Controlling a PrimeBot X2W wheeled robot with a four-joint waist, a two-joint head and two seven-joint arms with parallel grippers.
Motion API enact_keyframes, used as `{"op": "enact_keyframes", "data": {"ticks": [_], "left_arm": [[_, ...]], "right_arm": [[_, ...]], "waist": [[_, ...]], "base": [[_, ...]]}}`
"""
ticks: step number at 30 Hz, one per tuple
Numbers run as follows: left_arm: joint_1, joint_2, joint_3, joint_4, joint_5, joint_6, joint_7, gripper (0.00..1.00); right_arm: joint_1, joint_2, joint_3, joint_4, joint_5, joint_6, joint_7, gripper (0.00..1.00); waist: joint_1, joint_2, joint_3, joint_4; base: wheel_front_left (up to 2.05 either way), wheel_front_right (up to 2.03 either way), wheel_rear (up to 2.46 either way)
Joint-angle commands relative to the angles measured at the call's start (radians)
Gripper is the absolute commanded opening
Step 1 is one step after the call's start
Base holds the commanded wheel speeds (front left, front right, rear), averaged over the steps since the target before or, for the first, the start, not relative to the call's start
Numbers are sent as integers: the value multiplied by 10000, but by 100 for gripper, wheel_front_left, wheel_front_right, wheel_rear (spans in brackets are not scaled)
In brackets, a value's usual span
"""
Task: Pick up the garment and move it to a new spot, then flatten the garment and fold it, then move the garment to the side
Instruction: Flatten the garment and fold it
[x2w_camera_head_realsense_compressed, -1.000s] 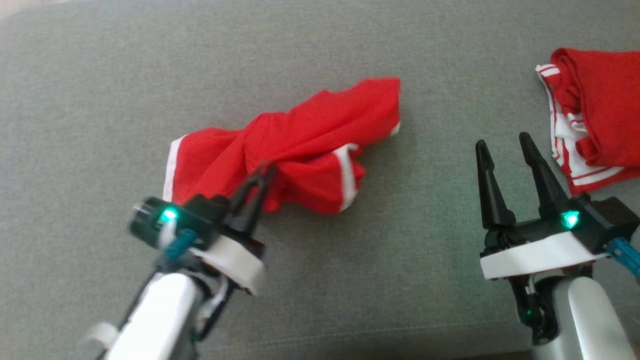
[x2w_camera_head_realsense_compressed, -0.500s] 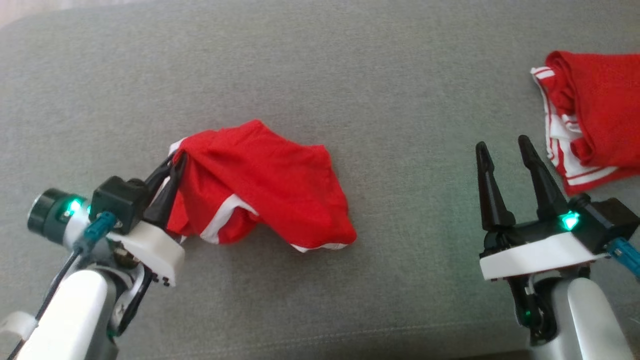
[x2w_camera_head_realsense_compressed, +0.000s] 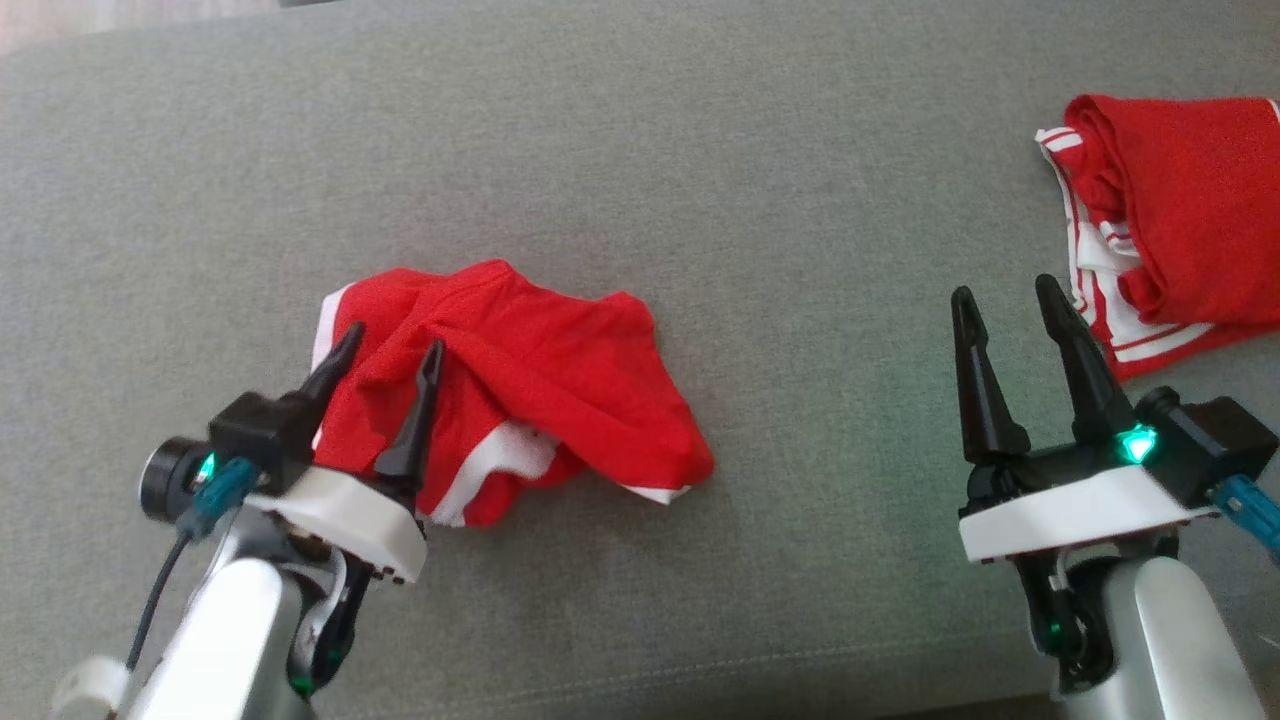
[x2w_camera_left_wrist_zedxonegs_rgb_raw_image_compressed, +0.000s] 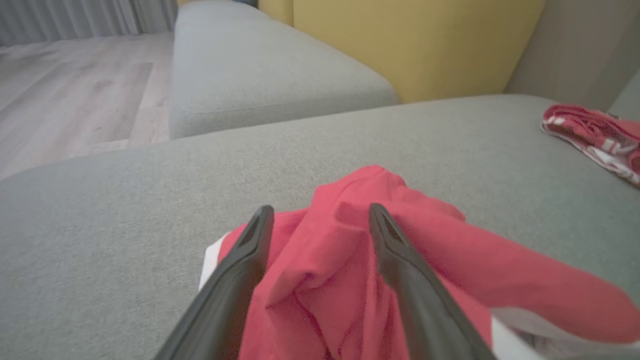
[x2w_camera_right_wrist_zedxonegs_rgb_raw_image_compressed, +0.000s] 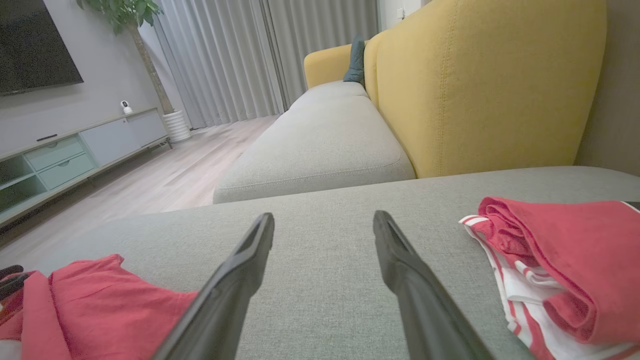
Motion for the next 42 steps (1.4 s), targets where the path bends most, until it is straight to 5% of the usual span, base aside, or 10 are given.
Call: {"op": "enact_keyframes", "data": {"ticks": [1,10,19,36,42], "left_arm": [[-56,-33,584,-356,-180,183,-479,100],[402,-761,1276,-1015,-552,1032,-1469,100],[904,-768,1505,-1367,-268,1461,-1618,100],[917,-715,1437,-1385,-77,1581,-1658,100],[654,-762,1343,-1391,-39,1494,-1666,100]], "right_arm": [[7,1,183,-343,-9,-9,64,100],[62,-156,277,-480,-167,-9,398,100],[228,-322,343,-634,-264,-9,719,100],[263,-396,332,-679,-425,-9,1149,100],[277,-426,1082,-42,-458,-9,1912,100]], "waist": [[0,0,-80,99],[0,0,-454,378],[0,0,-661,563],[0,0,-559,741],[0,0,-266,1054]], "base": [[0,0,0],[0,0,0],[0,0,0],[0,0,0],[0,0,0]]}}
